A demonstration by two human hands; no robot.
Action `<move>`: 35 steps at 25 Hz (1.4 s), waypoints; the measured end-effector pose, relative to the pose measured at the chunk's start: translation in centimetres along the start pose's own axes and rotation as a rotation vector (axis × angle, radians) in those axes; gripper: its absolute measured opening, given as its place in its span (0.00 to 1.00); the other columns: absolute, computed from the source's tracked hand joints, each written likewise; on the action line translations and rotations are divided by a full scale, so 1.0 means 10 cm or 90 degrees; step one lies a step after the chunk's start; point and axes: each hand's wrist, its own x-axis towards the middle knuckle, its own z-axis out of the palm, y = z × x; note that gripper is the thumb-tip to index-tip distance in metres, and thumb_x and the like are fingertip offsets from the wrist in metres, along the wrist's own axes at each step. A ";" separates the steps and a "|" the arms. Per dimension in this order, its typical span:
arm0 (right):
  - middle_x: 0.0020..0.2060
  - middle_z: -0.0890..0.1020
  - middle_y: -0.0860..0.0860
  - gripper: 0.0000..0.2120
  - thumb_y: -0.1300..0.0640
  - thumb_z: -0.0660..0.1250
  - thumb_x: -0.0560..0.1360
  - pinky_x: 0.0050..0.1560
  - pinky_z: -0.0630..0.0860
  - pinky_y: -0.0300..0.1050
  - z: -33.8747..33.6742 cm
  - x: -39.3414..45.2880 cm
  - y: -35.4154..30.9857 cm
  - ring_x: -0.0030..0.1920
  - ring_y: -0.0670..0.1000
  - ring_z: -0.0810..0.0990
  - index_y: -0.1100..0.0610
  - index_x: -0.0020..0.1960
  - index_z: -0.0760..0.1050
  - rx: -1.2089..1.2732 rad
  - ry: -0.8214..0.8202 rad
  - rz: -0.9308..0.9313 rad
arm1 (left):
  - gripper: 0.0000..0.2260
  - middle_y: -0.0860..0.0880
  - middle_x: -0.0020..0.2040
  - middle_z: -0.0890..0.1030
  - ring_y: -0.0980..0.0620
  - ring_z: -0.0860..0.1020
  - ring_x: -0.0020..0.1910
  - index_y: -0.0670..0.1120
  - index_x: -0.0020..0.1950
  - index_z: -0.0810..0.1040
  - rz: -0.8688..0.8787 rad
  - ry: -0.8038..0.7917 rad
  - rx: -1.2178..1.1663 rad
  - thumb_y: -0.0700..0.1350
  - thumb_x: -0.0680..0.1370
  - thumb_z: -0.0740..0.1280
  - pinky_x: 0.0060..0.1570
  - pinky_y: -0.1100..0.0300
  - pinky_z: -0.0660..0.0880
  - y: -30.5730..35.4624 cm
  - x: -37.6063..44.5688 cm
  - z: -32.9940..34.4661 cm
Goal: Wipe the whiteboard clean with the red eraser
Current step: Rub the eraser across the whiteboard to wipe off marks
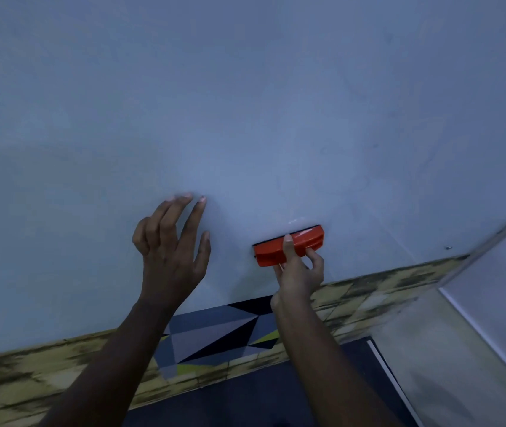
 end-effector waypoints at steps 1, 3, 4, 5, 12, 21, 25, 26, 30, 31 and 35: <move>0.50 0.81 0.54 0.18 0.55 0.81 0.73 0.53 0.85 0.53 0.02 0.00 0.01 0.51 0.55 0.84 0.50 0.56 0.76 0.005 -0.005 0.018 | 0.22 0.43 0.76 0.68 0.43 0.66 0.76 0.43 0.77 0.75 0.010 0.015 -0.002 0.45 0.83 0.69 0.70 0.44 0.63 0.00 0.04 0.02; 0.53 0.82 0.56 0.18 0.57 0.80 0.74 0.54 0.85 0.56 -0.07 0.11 0.12 0.52 0.57 0.84 0.53 0.58 0.74 0.011 0.011 0.065 | 0.22 0.43 0.76 0.69 0.43 0.67 0.75 0.44 0.76 0.77 0.037 0.047 0.007 0.45 0.82 0.70 0.70 0.46 0.62 -0.01 0.13 0.07; 0.54 0.82 0.57 0.19 0.58 0.79 0.75 0.54 0.85 0.57 -0.13 0.18 0.18 0.53 0.58 0.84 0.54 0.60 0.74 0.001 0.025 0.097 | 0.22 0.44 0.75 0.70 0.44 0.68 0.75 0.44 0.76 0.77 0.047 0.067 0.015 0.45 0.82 0.71 0.70 0.47 0.62 -0.02 0.18 0.11; 0.56 0.82 0.59 0.19 0.58 0.79 0.75 0.54 0.85 0.59 -0.22 0.25 0.26 0.54 0.59 0.84 0.57 0.60 0.74 -0.013 0.034 0.137 | 0.22 0.45 0.75 0.71 0.45 0.69 0.74 0.45 0.76 0.77 0.053 0.088 0.025 0.45 0.81 0.71 0.69 0.47 0.61 -0.03 0.22 0.15; 0.58 0.82 0.65 0.17 0.61 0.74 0.78 0.47 0.83 0.59 -0.70 0.72 0.58 0.51 0.60 0.82 0.66 0.64 0.76 -0.073 -0.025 0.322 | 0.31 0.47 0.77 0.68 0.47 0.65 0.76 0.49 0.83 0.66 0.081 0.170 0.112 0.49 0.80 0.66 0.78 0.51 0.56 -0.06 0.21 0.44; 0.47 0.82 0.50 0.16 0.50 0.80 0.73 0.43 0.84 0.47 -0.23 0.25 -0.52 0.45 0.50 0.82 0.56 0.50 0.77 -0.164 -0.096 -0.262 | 0.31 0.47 0.78 0.67 0.46 0.65 0.76 0.49 0.84 0.65 0.094 0.184 0.142 0.50 0.80 0.65 0.76 0.50 0.57 -0.04 0.19 0.45; 0.49 0.75 0.49 0.21 0.43 0.79 0.71 0.40 0.75 0.32 0.05 -0.02 -0.63 0.42 0.46 0.78 0.54 0.54 0.75 -0.452 -0.174 -0.714 | 0.31 0.47 0.77 0.67 0.46 0.66 0.75 0.48 0.83 0.66 0.092 0.191 0.146 0.50 0.80 0.65 0.79 0.51 0.54 -0.04 0.21 0.47; 0.50 0.74 0.48 0.22 0.40 0.77 0.72 0.38 0.75 0.34 0.05 -0.04 -0.51 0.41 0.47 0.77 0.53 0.54 0.74 -0.526 -0.211 -0.755 | 0.31 0.46 0.76 0.67 0.46 0.66 0.75 0.48 0.83 0.66 0.095 0.192 0.149 0.50 0.80 0.65 0.79 0.51 0.54 -0.04 0.21 0.47; 0.50 0.71 0.50 0.23 0.38 0.79 0.71 0.29 0.76 0.41 -0.14 -0.01 0.08 0.42 0.52 0.79 0.49 0.54 0.72 -0.743 -0.346 -0.853 | 0.30 0.46 0.77 0.67 0.49 0.61 0.82 0.48 0.84 0.65 0.096 0.180 0.145 0.51 0.81 0.63 0.79 0.51 0.54 -0.06 0.22 0.46; 0.51 0.71 0.50 0.23 0.39 0.80 0.70 0.30 0.77 0.42 -0.16 0.00 0.11 0.43 0.52 0.79 0.49 0.53 0.73 -0.741 -0.359 -0.860 | 0.30 0.46 0.77 0.67 0.50 0.58 0.84 0.48 0.84 0.65 0.094 0.178 0.144 0.51 0.81 0.63 0.79 0.51 0.53 -0.06 0.22 0.46; 0.53 0.76 0.51 0.25 0.38 0.81 0.67 0.35 0.80 0.42 0.01 -0.01 -0.45 0.44 0.50 0.80 0.51 0.54 0.77 -0.574 -0.270 -0.865 | 0.29 0.47 0.77 0.66 0.49 0.60 0.83 0.49 0.84 0.65 0.096 0.159 0.148 0.51 0.82 0.63 0.80 0.52 0.52 -0.05 0.24 0.43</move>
